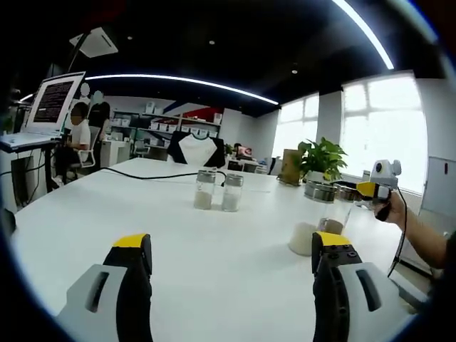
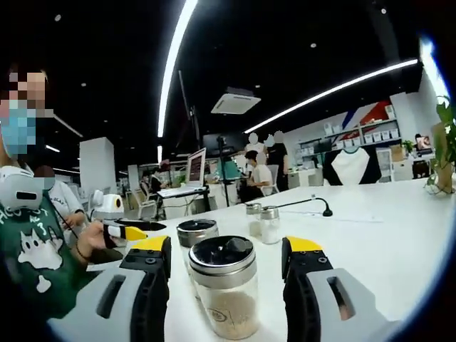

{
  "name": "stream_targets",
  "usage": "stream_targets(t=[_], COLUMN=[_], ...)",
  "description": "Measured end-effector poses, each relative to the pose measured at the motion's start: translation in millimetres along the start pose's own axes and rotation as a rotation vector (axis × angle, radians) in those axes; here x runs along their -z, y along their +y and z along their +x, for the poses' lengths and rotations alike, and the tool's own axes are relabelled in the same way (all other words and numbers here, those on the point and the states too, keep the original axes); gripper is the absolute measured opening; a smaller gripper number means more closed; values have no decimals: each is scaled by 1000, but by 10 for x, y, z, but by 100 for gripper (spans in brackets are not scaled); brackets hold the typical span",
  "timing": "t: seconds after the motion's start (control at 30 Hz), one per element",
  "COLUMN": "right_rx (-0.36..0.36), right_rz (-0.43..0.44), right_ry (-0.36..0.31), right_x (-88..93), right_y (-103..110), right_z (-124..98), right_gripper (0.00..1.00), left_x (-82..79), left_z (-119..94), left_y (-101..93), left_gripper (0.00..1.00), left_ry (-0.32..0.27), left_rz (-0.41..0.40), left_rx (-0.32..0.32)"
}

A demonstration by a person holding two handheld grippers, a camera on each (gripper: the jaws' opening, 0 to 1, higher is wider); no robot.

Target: Rotate the seasoning bottle until the label or dispensing opening points toward the visible target arrow and the bottle remains upright within the marked orientation range

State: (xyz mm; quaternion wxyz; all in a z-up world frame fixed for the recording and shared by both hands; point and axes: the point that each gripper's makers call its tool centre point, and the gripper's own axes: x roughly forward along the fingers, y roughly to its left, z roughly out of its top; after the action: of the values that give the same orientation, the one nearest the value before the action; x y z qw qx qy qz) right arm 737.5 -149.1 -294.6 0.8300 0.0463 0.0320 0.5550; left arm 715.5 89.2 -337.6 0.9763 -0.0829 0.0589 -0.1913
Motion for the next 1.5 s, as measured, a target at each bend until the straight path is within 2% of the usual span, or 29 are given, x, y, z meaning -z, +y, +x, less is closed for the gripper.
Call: stream_targets(t=[0.07,0.17,0.37,0.5,0.63,0.83,1.0,1.07,1.5], right_rx=[-12,-21,-63,-147,-153,-193,-231,-227,-210], right_rz=[-31,-32,-26,-30,-32,-25,-49,-79,-78], right_ry=[37,35,31,13,32,-3,14,7,14], right_x=[64,75,113,94,113,74,98,106,112], right_y=[-20,-75,-43,54,-3,49,134,131,91], right_z=[-16,-36,-23,18,83,122,140,134,132], right_gripper=[64,64,60,59,57,51,40,40,39], left_x=[-2,-13,-18,-5,-2,15,28,38,84], left_z=[0,-1,2,-4,-7,-12,-23,-26,-42], left_y=[12,38,55,39,27,19,5,-6,-82], left_gripper=[98,98,98,98,98,98,98,98,98], left_ry=[0,-3,-3,0,-1,3,4,5,9], left_rz=[1,1,2,7,7,4,4,3,-7], left_rx=[-1,-5,-4,-3,-3,-9,-11,-11,-5])
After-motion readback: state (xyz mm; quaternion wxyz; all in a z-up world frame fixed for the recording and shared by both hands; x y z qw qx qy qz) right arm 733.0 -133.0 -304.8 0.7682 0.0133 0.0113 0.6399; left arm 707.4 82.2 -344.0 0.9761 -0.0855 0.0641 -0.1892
